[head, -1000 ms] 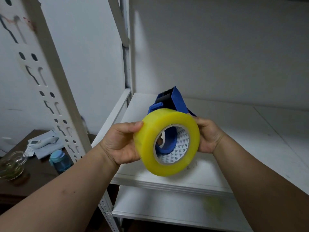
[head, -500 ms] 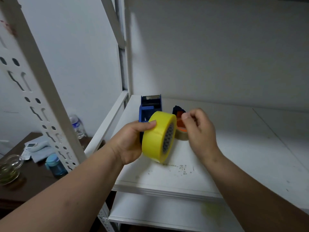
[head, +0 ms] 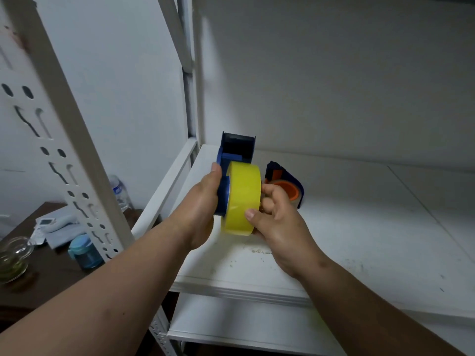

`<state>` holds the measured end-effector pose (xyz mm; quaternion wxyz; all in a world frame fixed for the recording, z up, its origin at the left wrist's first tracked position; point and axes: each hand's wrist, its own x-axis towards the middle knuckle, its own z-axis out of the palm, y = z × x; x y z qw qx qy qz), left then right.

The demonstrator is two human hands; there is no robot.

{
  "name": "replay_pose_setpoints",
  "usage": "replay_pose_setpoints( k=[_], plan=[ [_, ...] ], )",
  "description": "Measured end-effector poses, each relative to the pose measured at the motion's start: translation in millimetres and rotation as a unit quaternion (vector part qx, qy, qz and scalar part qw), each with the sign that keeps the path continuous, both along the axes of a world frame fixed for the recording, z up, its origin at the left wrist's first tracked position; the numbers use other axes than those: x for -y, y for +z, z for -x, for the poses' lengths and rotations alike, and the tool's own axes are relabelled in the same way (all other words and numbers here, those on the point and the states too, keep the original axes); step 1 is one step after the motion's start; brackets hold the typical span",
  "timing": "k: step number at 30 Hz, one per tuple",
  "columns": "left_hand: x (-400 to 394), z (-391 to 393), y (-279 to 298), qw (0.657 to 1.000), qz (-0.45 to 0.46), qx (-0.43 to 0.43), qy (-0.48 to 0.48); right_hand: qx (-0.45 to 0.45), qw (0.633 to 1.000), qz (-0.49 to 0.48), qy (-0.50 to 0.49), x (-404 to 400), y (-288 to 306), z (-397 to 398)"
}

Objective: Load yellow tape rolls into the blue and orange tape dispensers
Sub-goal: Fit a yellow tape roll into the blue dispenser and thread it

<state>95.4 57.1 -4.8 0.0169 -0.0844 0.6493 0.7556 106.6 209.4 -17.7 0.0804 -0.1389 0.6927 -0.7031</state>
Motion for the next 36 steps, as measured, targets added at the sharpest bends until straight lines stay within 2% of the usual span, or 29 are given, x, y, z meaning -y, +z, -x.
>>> replay_pose_setpoints(
  k=[2,4,10,13,19,25,32,36],
  plan=[
    [-1,-2,-1,1.000,0.015,0.002,-0.013,-0.023,1.000,-0.012,-0.011,5,-2,-3],
    [-1,-3,-3,0.999,-0.014,0.010,-0.036,-0.030,0.999,-0.011,-0.017,9,-2,-4],
    [9,-6,-6,0.990,-0.114,0.034,-0.069,0.066,0.994,0.086,0.008,8,4,-5],
    [12,-11,-12,0.985,-0.146,0.018,-0.086,0.064,0.996,0.068,0.007,4,10,-5],
    [13,-23,-11,0.976,-0.169,0.007,-0.138,-0.046,0.997,-0.062,0.001,2,22,-9],
    [20,-31,-17,0.976,-0.148,-0.032,-0.154,-0.179,0.960,-0.212,-0.033,4,27,-6],
    [20,-43,-21,0.986,-0.097,-0.022,-0.132,-0.245,0.936,-0.248,-0.045,15,26,-6],
    [13,-49,-23,0.989,-0.088,-0.026,-0.113,-0.245,0.932,-0.244,-0.112,21,22,0]
  ],
)
